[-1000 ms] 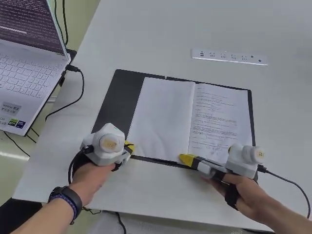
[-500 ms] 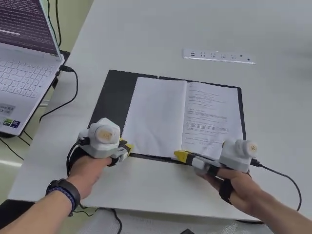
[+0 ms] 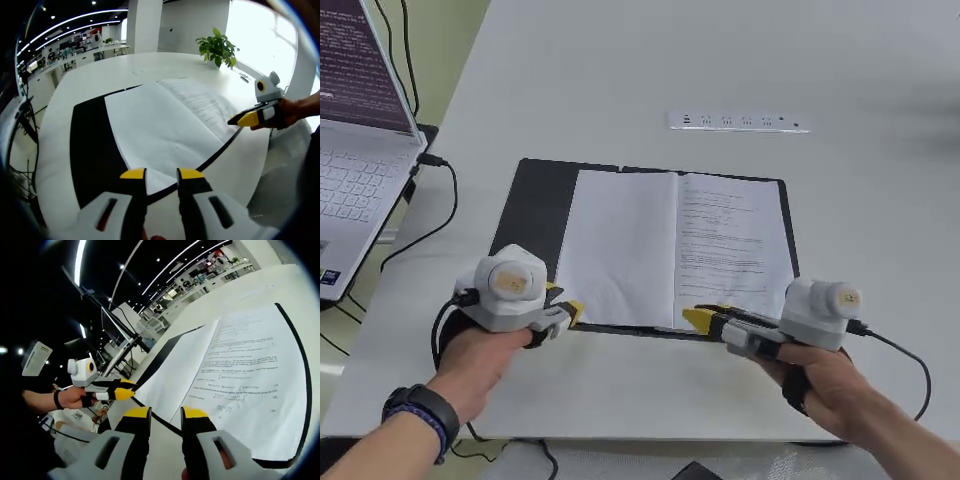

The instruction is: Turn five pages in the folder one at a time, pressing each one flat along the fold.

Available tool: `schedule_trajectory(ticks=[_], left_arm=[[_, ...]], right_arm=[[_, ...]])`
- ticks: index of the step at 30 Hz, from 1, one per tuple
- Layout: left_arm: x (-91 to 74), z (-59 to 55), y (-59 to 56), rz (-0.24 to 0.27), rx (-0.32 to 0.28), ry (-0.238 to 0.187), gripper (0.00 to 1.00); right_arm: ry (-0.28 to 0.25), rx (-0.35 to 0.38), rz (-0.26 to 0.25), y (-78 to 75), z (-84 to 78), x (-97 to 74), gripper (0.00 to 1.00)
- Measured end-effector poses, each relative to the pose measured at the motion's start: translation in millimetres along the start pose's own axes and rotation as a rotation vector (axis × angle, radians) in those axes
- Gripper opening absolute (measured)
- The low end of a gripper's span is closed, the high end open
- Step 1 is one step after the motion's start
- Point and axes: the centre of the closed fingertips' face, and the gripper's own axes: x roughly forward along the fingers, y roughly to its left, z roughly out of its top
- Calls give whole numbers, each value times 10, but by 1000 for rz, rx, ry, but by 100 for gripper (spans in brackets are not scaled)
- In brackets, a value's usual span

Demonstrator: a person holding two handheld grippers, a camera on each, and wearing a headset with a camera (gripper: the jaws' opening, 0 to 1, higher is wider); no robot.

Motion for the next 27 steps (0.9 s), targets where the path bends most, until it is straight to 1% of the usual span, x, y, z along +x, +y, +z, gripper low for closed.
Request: schedule_trajectory(ticks=[2,8,10,11,12,14,16,18,20,21,23,26,27], left_arm=[[-8,10,-12,-5,6,-3,23],[-81,66,-78,-15,32,-9,26],[-107,90,-92,-16,46,-9,26],[-130,102,-105,-16,57,-4,27],[-151,118,-114,-16,63,-6,28],[-199,161,-139,-24,77,-15,29],[-220,184,-130,-23,96,-18,30],[-287,220,-143,-24,109,-21,32],[-330,225,-134,-16,122,-11,33],[-365,232,-143,-17,122,-11,34],[-410,236,-147,-18,117,-16,38],[-508,243,-191,-13,126,-18,41],[-514,240,-188,-14,126,-18,42]], right_arm=[[-5,-17,-33,-63,27,-76,25],[-38,-58,-93,-177,132,-321,28],[-49,-84,-120,-214,178,-414,33],[-51,-115,-131,-218,203,-468,35],[-52,-130,-133,-216,213,-503,37],[-48,-147,-140,-209,230,-590,37],[-43,-174,-157,-221,248,-672,40],[-54,-179,-167,-240,282,-753,42],[-71,-179,-176,-241,320,-819,44],[-87,-179,-177,-226,351,-863,45],[-102,-182,-179,-201,380,-916,48],[-98,-194,-192,-221,369,-994,50],[-98,-196,-197,-227,366,-1013,51]])
